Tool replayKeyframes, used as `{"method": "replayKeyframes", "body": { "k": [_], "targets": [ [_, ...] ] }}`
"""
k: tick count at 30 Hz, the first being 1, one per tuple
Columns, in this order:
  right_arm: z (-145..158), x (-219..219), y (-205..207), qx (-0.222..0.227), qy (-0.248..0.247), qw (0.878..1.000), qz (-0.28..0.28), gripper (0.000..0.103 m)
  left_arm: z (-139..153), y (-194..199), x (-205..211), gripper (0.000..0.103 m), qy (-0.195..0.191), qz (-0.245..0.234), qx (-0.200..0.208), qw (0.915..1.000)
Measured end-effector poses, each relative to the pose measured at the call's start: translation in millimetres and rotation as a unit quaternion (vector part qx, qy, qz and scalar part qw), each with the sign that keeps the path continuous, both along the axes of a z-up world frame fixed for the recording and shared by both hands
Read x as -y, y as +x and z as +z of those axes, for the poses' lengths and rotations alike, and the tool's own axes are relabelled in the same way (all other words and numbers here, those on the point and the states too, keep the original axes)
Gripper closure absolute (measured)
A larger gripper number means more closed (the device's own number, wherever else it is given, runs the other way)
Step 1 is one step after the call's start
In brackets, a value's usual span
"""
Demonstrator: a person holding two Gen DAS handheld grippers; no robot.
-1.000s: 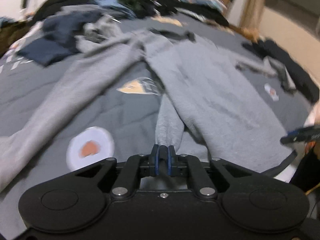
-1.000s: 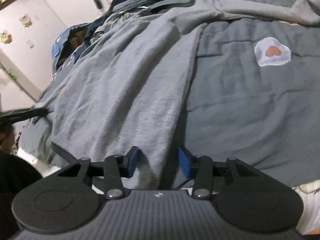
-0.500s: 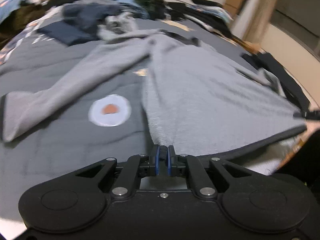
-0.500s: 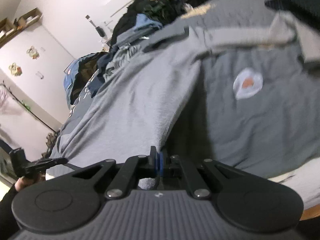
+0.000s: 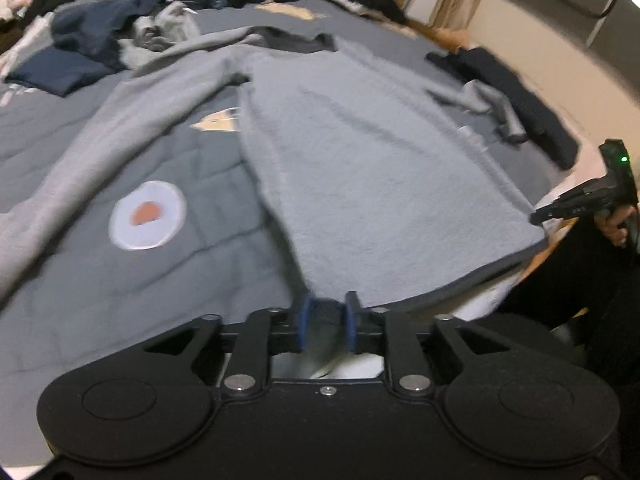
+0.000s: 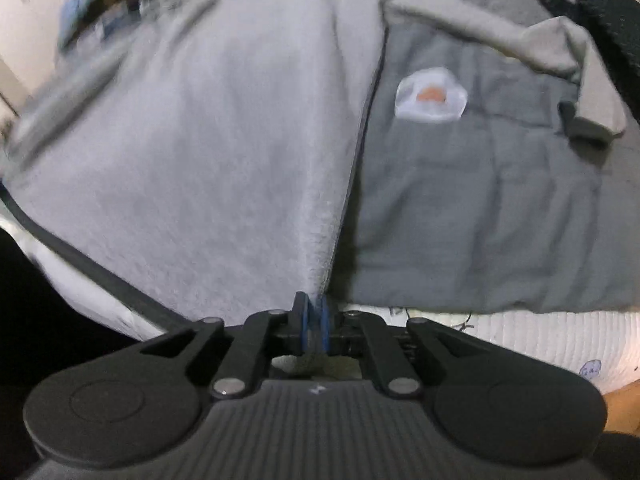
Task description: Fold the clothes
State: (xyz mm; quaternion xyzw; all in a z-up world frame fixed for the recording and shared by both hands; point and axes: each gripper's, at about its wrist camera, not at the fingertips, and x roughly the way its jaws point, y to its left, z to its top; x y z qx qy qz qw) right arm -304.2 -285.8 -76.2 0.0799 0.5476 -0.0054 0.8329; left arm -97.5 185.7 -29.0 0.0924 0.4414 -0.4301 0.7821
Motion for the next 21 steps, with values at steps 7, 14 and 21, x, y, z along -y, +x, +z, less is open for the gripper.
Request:
{"method": "replayKeyframes", "body": {
  "k": [7,14,21],
  "targets": [
    [37.5,8.2,-12.4,0.098,0.023,0.994,-0.042,0.079,16.2,31.7,-56.9,0.051,0.061,0.121,0.112,0.9844],
    [60.2,-1.5,17.0,0.192,0.086,0.977,-0.038,0.071,2.1,123.7,-78.9,0.051,0.147,0.170,0.120,0.9670],
    [67.4,-31.2,72.4,0.226,0.121,0.967,-0.005,0.069,-19.5,166.9,-134.1,0.051,0.141,0.290,0.074,0.9439]
  ]
}}
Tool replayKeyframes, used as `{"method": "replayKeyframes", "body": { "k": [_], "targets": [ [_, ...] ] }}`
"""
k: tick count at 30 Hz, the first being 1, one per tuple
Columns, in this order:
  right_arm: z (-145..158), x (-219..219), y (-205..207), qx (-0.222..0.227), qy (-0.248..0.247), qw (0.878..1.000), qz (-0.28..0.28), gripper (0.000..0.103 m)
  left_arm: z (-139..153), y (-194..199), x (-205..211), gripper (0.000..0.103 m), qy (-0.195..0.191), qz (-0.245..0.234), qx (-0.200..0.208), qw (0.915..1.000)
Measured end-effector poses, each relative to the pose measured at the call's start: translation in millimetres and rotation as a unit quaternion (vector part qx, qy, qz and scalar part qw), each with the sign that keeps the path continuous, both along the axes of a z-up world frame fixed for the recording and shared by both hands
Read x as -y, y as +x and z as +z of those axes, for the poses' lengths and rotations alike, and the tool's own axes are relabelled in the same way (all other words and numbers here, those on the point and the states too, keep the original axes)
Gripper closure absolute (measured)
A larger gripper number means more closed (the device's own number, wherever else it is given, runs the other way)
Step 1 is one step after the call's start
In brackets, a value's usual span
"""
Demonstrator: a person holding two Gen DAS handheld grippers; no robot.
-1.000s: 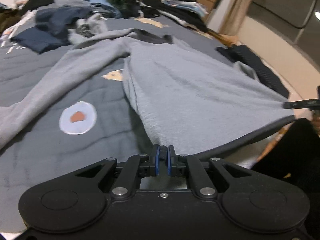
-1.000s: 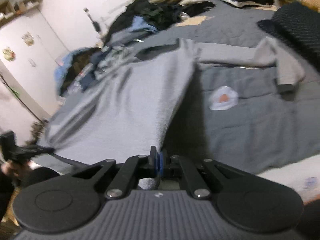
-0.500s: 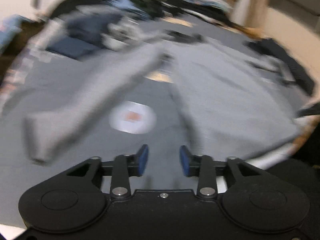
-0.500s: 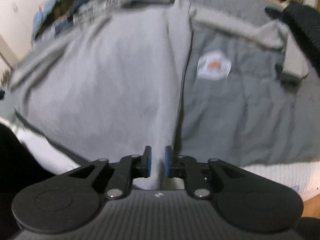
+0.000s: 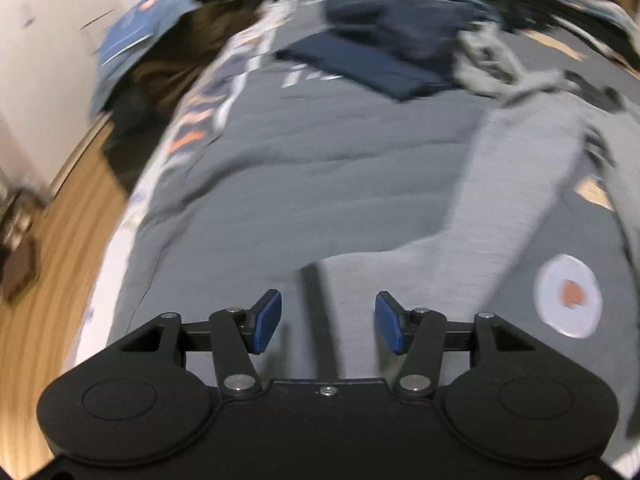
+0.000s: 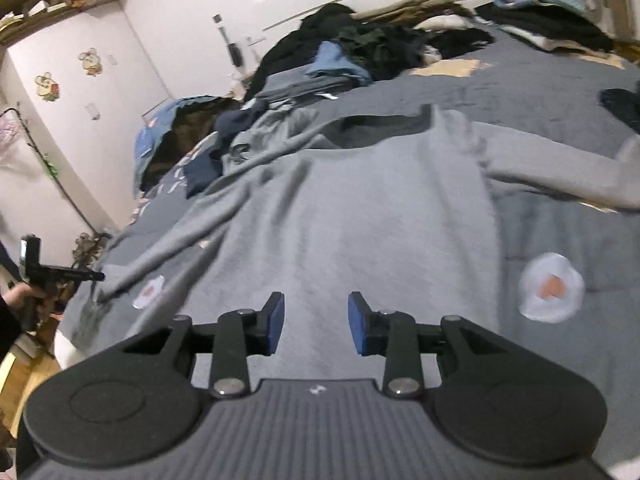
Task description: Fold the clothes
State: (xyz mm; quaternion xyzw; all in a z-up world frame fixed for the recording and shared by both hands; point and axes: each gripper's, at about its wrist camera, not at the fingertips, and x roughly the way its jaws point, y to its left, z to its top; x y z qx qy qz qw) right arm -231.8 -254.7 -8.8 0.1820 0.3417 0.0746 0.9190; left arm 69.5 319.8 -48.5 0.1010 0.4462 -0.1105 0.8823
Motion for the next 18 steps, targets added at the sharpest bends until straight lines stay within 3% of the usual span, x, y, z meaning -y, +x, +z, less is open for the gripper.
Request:
{"method": "replayKeyframes", "body": {
  "k": [3,4,5,6,7,9,11,14,16,18],
  "targets": [
    [-1.2,-13.1,24.0,0.001,-0.004,1.000,0.017,0.069,-12.4,7.1,-9.4,0.051,-0.015,0.005,-0.022,0.9996],
    [-1.7,-16.3,28.6,0.002,0.001,1.000,0.019,0.069,-16.0,8.7,-9.7,0.056,-0.021,0.004,-0.026,0.9994],
    [-2.3,-19.6,33.3,0.003,0.006,1.000,0.021,0.069,-16.5,9.1,-10.3,0.079,-0.035,-0.002,-0.032,0.9989],
    [-2.8,-22.8,37.9,0.004,0.011,1.000,0.023,0.069,-15.7,11.0,-12.2,0.088,-0.055,-0.004,-0.041,0.9976],
    [-3.7,-25.4,40.6,0.004,0.016,1.000,0.024,0.069,-12.7,13.3,-15.8,0.089,-0.072,0.000,-0.045,0.9964],
    [-6.0,-29.6,41.8,0.003,0.023,0.999,0.029,0.069,-2.6,13.6,-23.3,0.085,-0.064,0.011,-0.032,0.9973],
    [-9.4,-29.6,38.5,-0.002,0.028,0.999,0.032,0.069,8.3,6.8,-24.6,0.079,-0.025,-0.006,-0.007,0.9996],
    [-14.3,-29.5,33.0,-0.012,0.034,0.999,0.033,0.069,19.3,-26.9,-7.0,0.053,0.049,-0.086,0.036,0.9945],
    [-17.5,-29.9,29.7,-0.017,0.035,0.999,0.037,0.069,23.3,-51.6,8.4,0.047,0.101,-0.144,0.063,0.9824],
    [-19.6,-32.8,28.2,-0.020,0.034,0.998,0.042,0.069,12.0,-73.8,30.8,0.046,0.175,-0.200,0.087,0.9600]
  ]
}}
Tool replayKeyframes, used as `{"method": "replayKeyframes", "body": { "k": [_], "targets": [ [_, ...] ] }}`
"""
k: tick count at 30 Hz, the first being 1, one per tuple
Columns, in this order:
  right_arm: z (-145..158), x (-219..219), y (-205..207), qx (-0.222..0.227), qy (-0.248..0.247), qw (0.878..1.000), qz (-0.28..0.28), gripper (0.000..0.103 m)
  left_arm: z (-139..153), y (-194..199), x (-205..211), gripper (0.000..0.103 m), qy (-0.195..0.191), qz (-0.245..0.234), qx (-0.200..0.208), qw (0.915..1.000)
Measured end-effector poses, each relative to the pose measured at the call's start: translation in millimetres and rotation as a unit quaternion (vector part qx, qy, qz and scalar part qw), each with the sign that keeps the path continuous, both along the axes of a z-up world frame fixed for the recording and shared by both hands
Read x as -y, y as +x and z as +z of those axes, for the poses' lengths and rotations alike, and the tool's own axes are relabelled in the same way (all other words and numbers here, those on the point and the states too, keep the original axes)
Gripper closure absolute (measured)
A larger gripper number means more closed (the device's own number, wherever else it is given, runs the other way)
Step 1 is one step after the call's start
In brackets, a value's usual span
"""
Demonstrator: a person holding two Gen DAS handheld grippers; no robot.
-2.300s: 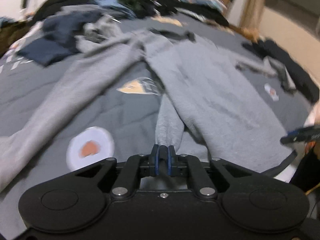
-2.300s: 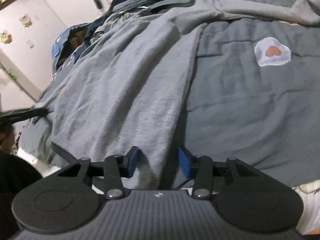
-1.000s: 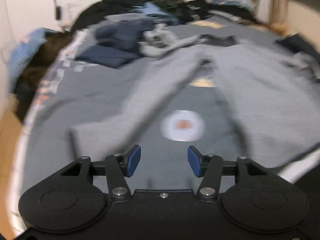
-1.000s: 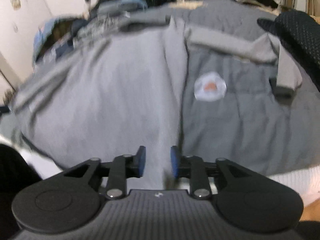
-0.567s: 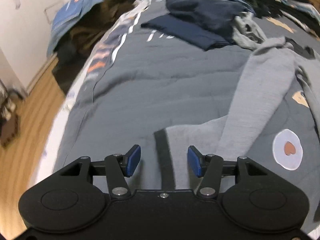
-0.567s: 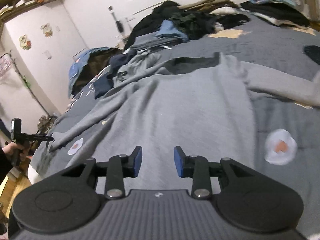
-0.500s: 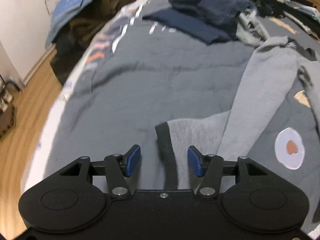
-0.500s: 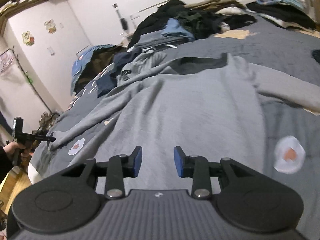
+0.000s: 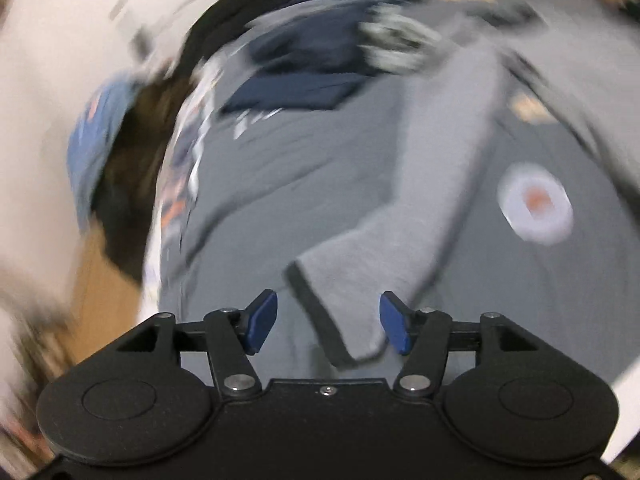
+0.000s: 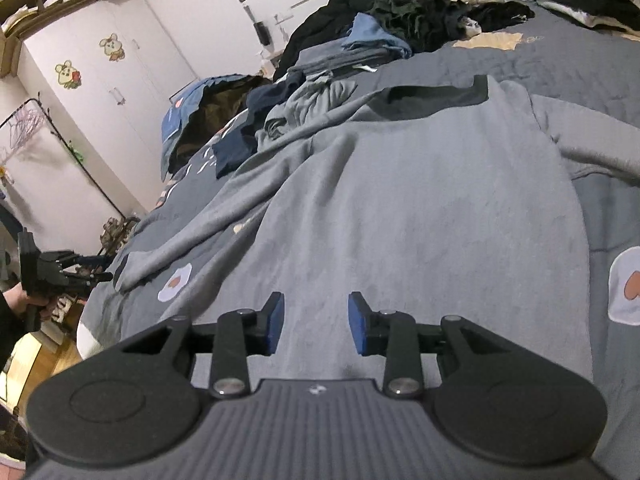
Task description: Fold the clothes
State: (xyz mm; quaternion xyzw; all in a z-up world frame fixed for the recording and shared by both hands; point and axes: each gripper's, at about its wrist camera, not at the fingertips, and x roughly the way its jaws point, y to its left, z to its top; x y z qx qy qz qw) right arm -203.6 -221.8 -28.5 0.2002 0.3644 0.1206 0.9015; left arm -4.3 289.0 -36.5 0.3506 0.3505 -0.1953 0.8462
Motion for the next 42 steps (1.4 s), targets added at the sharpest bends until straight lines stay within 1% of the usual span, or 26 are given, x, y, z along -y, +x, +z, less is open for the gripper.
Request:
{"method": "replayKeyframes", "body": {
  "k": [3,8,10,11,13,14,15,16,17,19,20,22,23,24,25,27,29,31,32,34,35,36,38,40,41,42],
  "targets": [
    [-0.2,-5.6,-0.5,-0.002,-0.001,1.000,0.008,0.069,-27.9,-19.8,23.3,0.045,0.101,-0.064,0.039,0.9921],
    [3.7,-12.1,-2.5,0.000,-0.004,1.000,0.016,0.069,-77.3,-22.3,35.5,0.045,0.225,-0.125,0.079,0.9630],
    [5.5,-13.0,-3.3,0.000,-0.007,1.000,0.016,0.069,-85.6,-15.4,32.4,0.068,0.237,-0.129,0.079,0.9596],
    [6.2,-13.0,-3.3,0.000,-0.009,1.000,0.015,0.069,-76.2,-7.4,28.8,0.098,0.201,-0.108,0.050,0.9724],
    [7.4,-13.7,-3.4,0.000,-0.011,1.000,0.014,0.069,-55.0,8.5,20.8,0.097,0.119,-0.064,-0.006,0.9908],
    [8.0,-14.3,-3.1,0.001,-0.013,1.000,0.014,0.069,-33.7,16.7,11.6,0.098,0.045,-0.038,-0.031,0.9978],
    [8.1,-14.6,-2.8,0.001,-0.013,1.000,0.015,0.069,-9.0,25.4,-4.1,0.098,-0.054,-0.014,-0.065,0.9963],
    [7.7,-15.3,-2.4,0.001,-0.011,1.000,0.017,0.069,15.8,34.2,-19.8,0.098,-0.152,0.009,-0.099,0.9834],
    [7.0,-16.9,-1.7,-0.001,-0.011,1.000,0.020,0.069,39.3,42.0,-35.8,0.098,-0.245,0.029,-0.128,0.9607],
    [5.1,-19.6,-0.3,-0.004,-0.011,1.000,0.026,0.069,76.0,51.2,-69.1,0.098,-0.391,0.040,-0.157,0.9059],
    [4.0,-21.6,0.5,-0.007,-0.011,0.999,0.030,0.069,89.3,54.0,-79.8,0.098,-0.426,0.043,-0.152,0.8908],
    [1.8,-25.1,1.0,-0.010,-0.008,0.999,0.034,0.069,102.9,60.4,-92.0,0.098,-0.452,0.068,-0.130,0.8800],
    [1.4,-26.6,0.7,-0.010,-0.006,0.999,0.037,0.069,100.7,67.7,-93.2,0.097,-0.441,0.095,-0.130,0.8830],
    [1.1,-28.0,0.4,-0.010,-0.004,0.999,0.040,0.069,93.6,74.4,-91.1,0.094,-0.420,0.120,-0.130,0.8900],
    [0.8,-29.5,0.1,-0.011,-0.001,0.999,0.043,0.069,82.9,80.7,-87.8,0.091,-0.386,0.145,-0.131,0.9016],
    [1.5,-30.1,-1.0,-0.011,0.002,0.999,0.045,0.069,62.7,85.3,-80.8,0.071,-0.314,0.170,-0.115,0.9271],
    [2.4,-29.9,-2.0,-0.011,0.003,0.999,0.046,0.069,43.3,88.4,-74.3,0.069,-0.240,0.190,-0.089,0.9478],
    [3.5,-29.4,-3.4,-0.010,0.003,0.999,0.044,0.069,29.0,81.9,-65.6,0.069,-0.187,0.180,-0.066,0.9636],
    [3.7,-28.3,-4.3,-0.010,0.003,0.999,0.043,0.069,22.8,72.4,-57.0,0.065,-0.143,0.158,-0.053,0.9756],
    [3.6,-26.9,-5.9,-0.009,0.002,0.999,0.042,0.069,16.4,53.5,-47.5,0.052,-0.090,0.115,-0.037,0.9886],
    [2.7,-26.4,-6.5,-0.009,0.003,0.999,0.040,0.069,13.5,41.4,-43.2,0.044,-0.073,0.101,-0.027,0.9918],
    [1.9,-25.6,-6.1,-0.010,0.004,0.999,0.038,0.069,10.7,35.7,-43.3,0.036,-0.076,0.100,-0.027,0.9916],
    [-0.9,-25.7,-5.5,-0.013,0.007,0.999,0.036,0.069,5.2,36.8,-55.4,0.036,-0.133,0.128,-0.055,0.9813],
    [-2.5,-28.2,-4.8,-0.015,0.009,0.999,0.037,0.069,-3.2,43.0,-67.6,0.037,-0.215,0.166,-0.086,0.9585],
    [-3.1,-30.0,-5.0,-0.015,0.009,0.999,0.039,0.069,-7.8,46.6,-71.5,0.039,-0.246,0.183,-0.093,0.9473],
    [-3.0,-31.5,-5.3,-0.015,0.008,0.999,0.041,0.069,-13.0,49.9,-71.3,0.040,-0.263,0.196,-0.091,0.9404]
  ]
}}
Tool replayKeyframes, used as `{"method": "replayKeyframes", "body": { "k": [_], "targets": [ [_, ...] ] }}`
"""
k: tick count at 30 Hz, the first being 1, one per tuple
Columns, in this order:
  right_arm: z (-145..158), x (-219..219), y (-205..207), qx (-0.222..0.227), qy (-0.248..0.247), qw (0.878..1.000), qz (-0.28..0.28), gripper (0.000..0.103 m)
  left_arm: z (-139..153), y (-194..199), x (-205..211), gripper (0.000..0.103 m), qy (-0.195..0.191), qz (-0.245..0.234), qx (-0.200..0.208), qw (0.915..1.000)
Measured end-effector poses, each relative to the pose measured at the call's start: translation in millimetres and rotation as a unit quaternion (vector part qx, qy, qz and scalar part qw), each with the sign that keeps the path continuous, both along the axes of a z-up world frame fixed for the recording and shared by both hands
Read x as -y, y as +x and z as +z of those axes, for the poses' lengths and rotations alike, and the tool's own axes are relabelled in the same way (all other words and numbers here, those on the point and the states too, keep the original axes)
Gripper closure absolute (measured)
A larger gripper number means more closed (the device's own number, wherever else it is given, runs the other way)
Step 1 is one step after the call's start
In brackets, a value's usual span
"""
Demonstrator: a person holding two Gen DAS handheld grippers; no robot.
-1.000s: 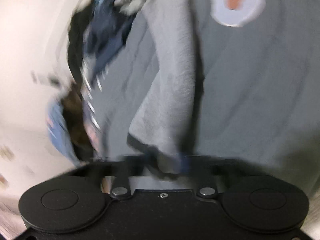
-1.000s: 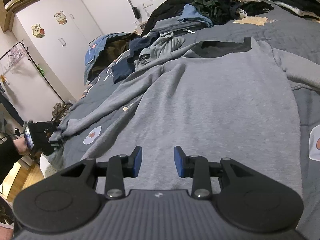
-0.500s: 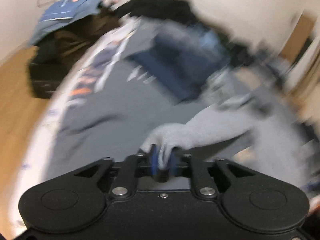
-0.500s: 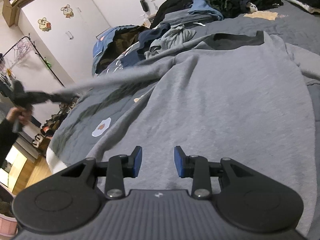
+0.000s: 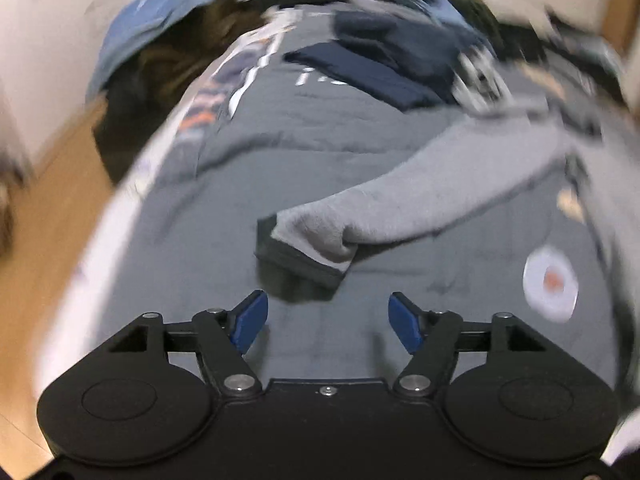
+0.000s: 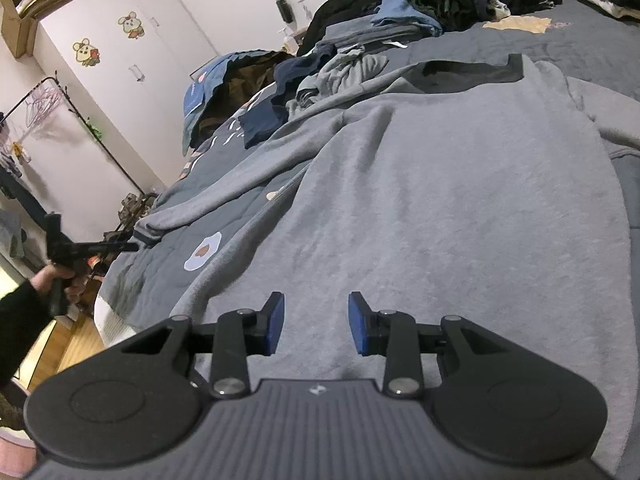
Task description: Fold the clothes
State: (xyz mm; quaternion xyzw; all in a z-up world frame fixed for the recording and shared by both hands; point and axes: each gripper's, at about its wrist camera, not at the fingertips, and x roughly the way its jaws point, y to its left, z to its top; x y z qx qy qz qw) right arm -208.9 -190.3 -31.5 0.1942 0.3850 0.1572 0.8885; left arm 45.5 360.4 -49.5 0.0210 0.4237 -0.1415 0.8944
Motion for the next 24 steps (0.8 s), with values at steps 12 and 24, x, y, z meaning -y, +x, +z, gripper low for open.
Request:
{"method": "replayKeyframes", "body": {
  "k": [12,24],
  "targets": [
    [4.5,3.7,-3.3,0.003,-0.006,1.000,-0.007,0.069,27.5,26.2,-45.3,0.100,-0.201,0.096,-0.033,0.9743],
    [3.2,-5.4,-2.4,0.011,0.010,1.000,0.008,0.069,40.1,-19.4,-26.9,0.043,-0.006,0.033,0.039,0.9987]
  ]
}}
